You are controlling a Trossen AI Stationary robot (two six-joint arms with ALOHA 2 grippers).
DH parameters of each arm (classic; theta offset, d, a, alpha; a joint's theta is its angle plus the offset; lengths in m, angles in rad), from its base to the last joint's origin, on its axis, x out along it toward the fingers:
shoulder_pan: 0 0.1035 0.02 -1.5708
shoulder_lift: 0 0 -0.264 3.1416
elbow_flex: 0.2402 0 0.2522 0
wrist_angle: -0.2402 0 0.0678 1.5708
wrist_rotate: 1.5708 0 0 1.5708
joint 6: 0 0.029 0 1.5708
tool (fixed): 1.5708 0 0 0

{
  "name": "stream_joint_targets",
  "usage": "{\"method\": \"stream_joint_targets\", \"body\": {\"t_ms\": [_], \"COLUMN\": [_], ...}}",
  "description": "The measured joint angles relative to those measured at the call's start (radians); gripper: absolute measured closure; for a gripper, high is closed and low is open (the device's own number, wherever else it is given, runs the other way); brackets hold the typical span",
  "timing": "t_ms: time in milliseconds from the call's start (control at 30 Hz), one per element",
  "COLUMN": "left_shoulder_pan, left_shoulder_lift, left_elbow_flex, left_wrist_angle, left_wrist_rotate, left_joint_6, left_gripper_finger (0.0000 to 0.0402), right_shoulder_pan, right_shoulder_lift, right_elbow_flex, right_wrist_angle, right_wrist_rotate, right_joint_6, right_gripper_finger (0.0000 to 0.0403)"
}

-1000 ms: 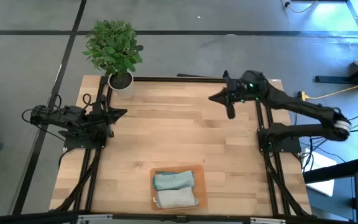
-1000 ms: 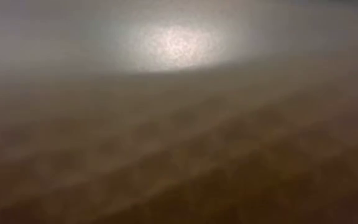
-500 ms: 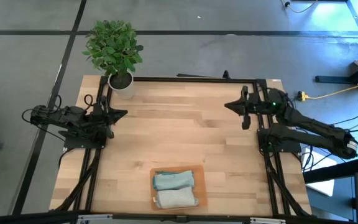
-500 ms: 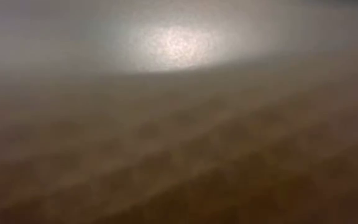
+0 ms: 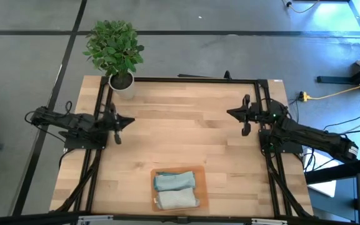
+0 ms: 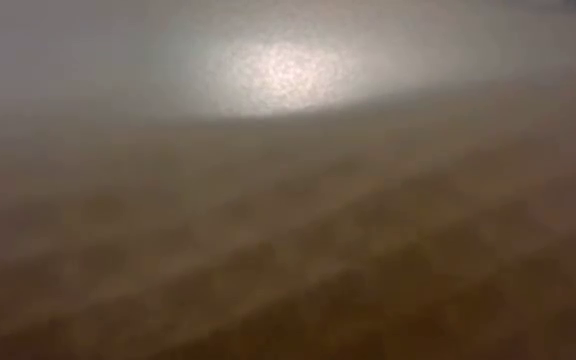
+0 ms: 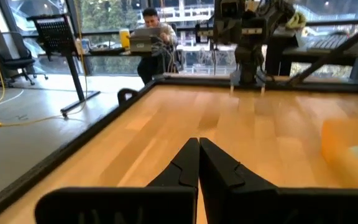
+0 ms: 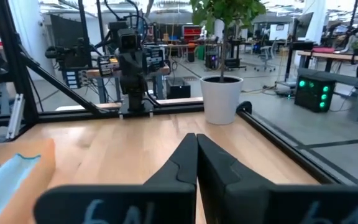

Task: Roll microfiber towels into tight, uniform cylinder then place into a basket
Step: Return to Home Position

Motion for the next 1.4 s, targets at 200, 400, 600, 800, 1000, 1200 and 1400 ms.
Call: {"method": "stream_joint_targets", "body": {"t_ms": [200,400,600,800,1000,1200,1400], "left_shoulder_pan": [0.002,0.002,0.002,0.002,0.002,0.002,0.002], "left_shoulder_lift": [0.0,0.0,0.002,0.002,0.002,0.002,0.002], "left_elbow_flex": [-0.095,-0.104,-0.105,-0.105,-0.105,-0.105,-0.105], "left_wrist_angle": [0.02,0.065,0.063,0.043,0.04,0.04,0.04], "left_wrist_rotate": [0.0,0.077,0.179,0.456,0.496,0.496,0.496], "left_joint_6": [-0.055,-0.026,-0.014,-0.022,-0.032,-0.057,-0.05], "left_gripper_finger": [0.0401,0.0401,0.0401,0.0401,0.0401,0.0401,0.0401], "right_shoulder_pan": [0.0,0.0,0.0,0.006,0.006,0.006,0.006], "right_shoulder_lift": [-0.001,0.003,0.006,0.007,0.007,0.006,0.006], "right_elbow_flex": [-0.081,-0.081,-0.081,-0.081,-0.081,-0.081,-0.081], "right_wrist_angle": [0.068,0.011,-0.012,-0.081,-0.097,-0.098,-0.098], "right_wrist_rotate": [0.008,-0.011,-0.209,-0.278,-0.277,-0.275,-0.275], "right_joint_6": [-0.026,-0.032,-0.028,0.048,0.138,0.138,0.133], "right_gripper_finger": [0.0398,0.0398,0.0398,0.0398,0.0398,0.0398,0.0398]}}
